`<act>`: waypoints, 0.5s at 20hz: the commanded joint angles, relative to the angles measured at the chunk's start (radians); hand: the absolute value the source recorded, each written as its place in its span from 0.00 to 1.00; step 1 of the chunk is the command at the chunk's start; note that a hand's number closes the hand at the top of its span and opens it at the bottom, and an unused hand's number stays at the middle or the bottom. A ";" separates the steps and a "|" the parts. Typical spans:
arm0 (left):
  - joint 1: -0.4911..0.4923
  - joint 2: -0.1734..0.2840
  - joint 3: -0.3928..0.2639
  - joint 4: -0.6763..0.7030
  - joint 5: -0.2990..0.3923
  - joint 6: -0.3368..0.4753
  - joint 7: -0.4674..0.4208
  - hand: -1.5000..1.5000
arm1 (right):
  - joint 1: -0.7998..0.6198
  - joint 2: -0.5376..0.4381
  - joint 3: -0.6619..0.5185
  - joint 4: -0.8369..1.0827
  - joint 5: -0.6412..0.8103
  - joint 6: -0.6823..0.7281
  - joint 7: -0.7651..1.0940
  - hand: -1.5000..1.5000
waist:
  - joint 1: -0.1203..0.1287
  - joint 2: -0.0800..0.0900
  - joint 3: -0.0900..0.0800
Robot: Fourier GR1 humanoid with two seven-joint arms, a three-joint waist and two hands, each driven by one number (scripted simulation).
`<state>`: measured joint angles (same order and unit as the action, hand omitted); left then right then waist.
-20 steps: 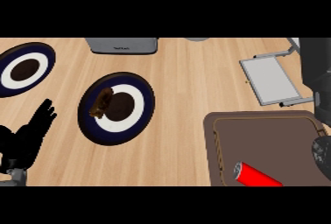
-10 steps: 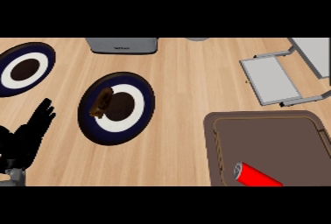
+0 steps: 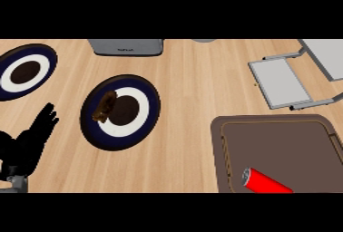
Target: Pick the lemon from the tray and place it in the tiered shelf
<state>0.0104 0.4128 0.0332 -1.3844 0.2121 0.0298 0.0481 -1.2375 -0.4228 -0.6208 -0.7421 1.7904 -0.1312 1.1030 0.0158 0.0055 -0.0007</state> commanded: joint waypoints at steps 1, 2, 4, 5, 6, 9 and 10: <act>0.010 -0.021 -0.018 -0.022 -0.026 0.018 0.016 0.50 | 0.026 -0.045 -0.026 0.040 -0.002 -0.039 0.094 0.00 | 0.002 0.000 0.001; 0.025 -0.007 -0.004 -0.014 -0.028 -0.004 -0.030 0.50 | 0.038 -0.044 -0.039 0.070 -0.020 -0.053 0.076 0.00 | 0.006 0.001 0.001; -0.003 -0.007 0.006 -0.026 -0.016 0.000 0.029 0.50 | 0.038 -0.018 0.003 0.035 -0.005 -0.001 0.074 0.00 | -0.003 -0.004 0.001; -0.022 -0.012 0.014 -0.037 -0.007 0.009 0.054 0.50 | 0.046 -0.011 0.003 0.029 -0.008 -0.018 0.078 0.00 | -0.004 -0.004 0.001; 0.051 -0.030 -0.013 -0.087 -0.029 0.021 0.035 0.50 | 0.060 -0.027 -0.015 0.019 -0.026 -0.047 0.064 0.00 | 0.001 -0.004 0.001; 0.006 0.001 0.028 -0.018 -0.005 -0.022 0.034 0.50 | 0.085 -0.044 -0.037 -0.004 -0.073 -0.150 -0.006 0.00 | -0.002 -0.001 0.001; 0.049 -0.026 -0.001 -0.066 -0.027 -0.006 0.022 0.50 | 0.078 -0.050 -0.028 0.006 -0.063 -0.134 0.011 0.00 | 0.003 -0.002 0.001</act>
<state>0.0278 0.3994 0.0419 -1.4185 0.1958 0.0276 0.0717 -1.1878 -0.4458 -0.6460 -0.7600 1.7383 -0.1892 1.0671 0.0166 -0.0080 -0.0103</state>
